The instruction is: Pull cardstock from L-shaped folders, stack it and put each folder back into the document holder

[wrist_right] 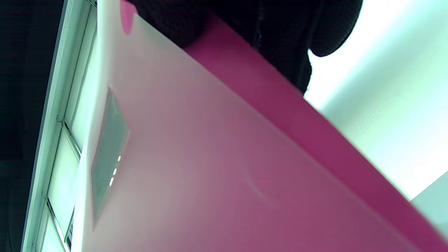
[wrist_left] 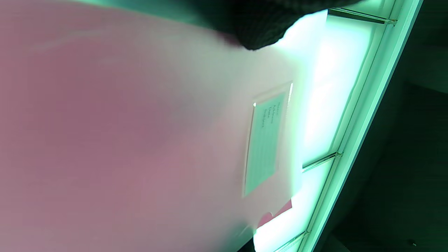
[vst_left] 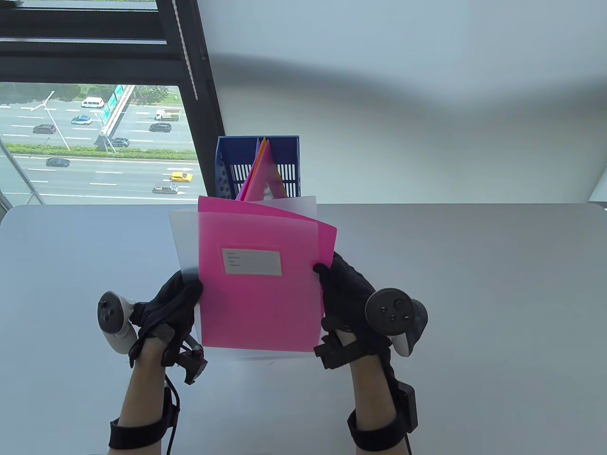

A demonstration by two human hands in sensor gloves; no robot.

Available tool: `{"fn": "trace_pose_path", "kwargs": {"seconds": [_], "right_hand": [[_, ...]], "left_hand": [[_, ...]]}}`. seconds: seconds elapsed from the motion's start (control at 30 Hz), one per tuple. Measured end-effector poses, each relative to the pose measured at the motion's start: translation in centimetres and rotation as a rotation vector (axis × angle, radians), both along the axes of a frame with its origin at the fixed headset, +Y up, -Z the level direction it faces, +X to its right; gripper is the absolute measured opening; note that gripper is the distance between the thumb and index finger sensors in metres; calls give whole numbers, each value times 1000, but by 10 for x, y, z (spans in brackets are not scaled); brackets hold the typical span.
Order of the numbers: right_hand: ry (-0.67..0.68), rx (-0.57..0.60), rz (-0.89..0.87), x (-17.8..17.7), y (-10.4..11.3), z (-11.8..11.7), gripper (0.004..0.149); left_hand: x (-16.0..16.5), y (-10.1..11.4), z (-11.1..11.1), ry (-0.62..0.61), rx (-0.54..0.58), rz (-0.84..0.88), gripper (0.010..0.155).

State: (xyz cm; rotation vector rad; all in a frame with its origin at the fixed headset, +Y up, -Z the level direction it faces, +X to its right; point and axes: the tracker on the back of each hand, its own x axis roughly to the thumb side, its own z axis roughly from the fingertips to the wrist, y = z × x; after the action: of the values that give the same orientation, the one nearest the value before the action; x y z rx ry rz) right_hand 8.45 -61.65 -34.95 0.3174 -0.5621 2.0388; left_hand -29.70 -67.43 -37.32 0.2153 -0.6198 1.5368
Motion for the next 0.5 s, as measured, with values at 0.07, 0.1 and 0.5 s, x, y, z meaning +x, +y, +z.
{"fn": "trace_pose_path", "kwargs": {"seconds": [0.07,0.1,0.5], "right_hand": [[-31,17,-19,4,0,1,36],[-48,28,-28,7,0,1,36],[-108,76,-132,37,-2,4,35]], "left_hand": [[-3,0,0,9,1,12,43],[-5,0,0,13,0,20,43],[-24,6,5,78,19,-39,43]]}}
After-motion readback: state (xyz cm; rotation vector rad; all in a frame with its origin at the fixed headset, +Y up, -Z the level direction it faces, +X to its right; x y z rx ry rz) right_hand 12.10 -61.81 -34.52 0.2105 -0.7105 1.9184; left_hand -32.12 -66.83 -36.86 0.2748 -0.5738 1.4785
